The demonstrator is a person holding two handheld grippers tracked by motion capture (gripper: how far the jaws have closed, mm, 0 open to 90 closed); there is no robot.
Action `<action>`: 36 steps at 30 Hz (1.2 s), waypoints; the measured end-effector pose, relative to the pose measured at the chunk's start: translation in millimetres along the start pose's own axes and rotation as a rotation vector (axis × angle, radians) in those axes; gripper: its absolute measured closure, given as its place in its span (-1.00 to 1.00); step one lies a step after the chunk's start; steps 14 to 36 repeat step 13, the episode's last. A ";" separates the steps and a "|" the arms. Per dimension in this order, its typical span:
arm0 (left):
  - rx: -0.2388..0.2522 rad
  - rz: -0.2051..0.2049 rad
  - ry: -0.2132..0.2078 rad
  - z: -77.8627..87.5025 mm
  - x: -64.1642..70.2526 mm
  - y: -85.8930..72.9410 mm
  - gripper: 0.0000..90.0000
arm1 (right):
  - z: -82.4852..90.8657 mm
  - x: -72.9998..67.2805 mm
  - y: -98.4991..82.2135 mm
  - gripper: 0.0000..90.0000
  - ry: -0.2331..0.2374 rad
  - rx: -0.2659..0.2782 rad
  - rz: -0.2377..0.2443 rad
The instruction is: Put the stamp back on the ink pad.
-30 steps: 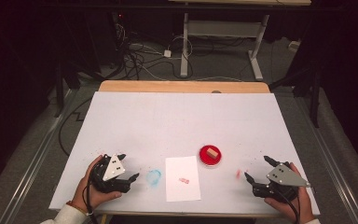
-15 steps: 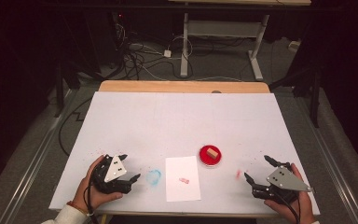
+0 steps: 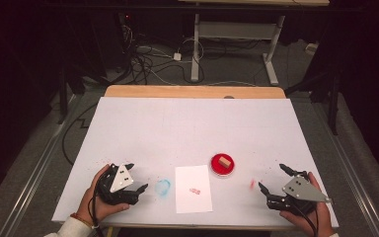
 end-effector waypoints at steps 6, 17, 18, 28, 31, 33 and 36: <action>-0.003 -0.002 0.002 0.3 -0.7 0.6 -0.55 | -0.1 -0.7 0.6 -0.64 -0.002 0.006 0.000; 0.000 0.000 -0.001 -0.9 -0.9 2.0 -0.56 | 0.1 1.3 -0.4 -0.64 -0.013 0.004 -0.009; 0.000 0.000 -0.001 -0.9 -0.9 2.0 -0.56 | 0.1 1.3 -0.4 -0.64 -0.013 0.004 -0.009; 0.000 0.000 -0.001 -0.9 -0.9 2.0 -0.56 | 0.1 1.3 -0.4 -0.64 -0.013 0.004 -0.009; 0.000 0.000 -0.001 -0.9 -0.9 2.0 -0.56 | 0.1 1.3 -0.4 -0.64 -0.013 0.004 -0.009; 0.000 0.000 -0.001 -0.9 -0.9 2.0 -0.56 | 0.1 1.3 -0.4 -0.64 -0.013 0.004 -0.009; 0.000 0.000 -0.001 -0.9 -0.9 2.0 -0.56 | 0.1 1.3 -0.4 -0.64 -0.013 0.004 -0.009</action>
Point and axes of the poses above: each handheld gripper's, and its own axes: z roughly backward along the jaws, y roughly out of its top, x roughly to its right, the point moved 1 cm from there along -z, roughly forward along the jaws, and after that the axes turned 5 degrees about -y, right-handed, at the moved point
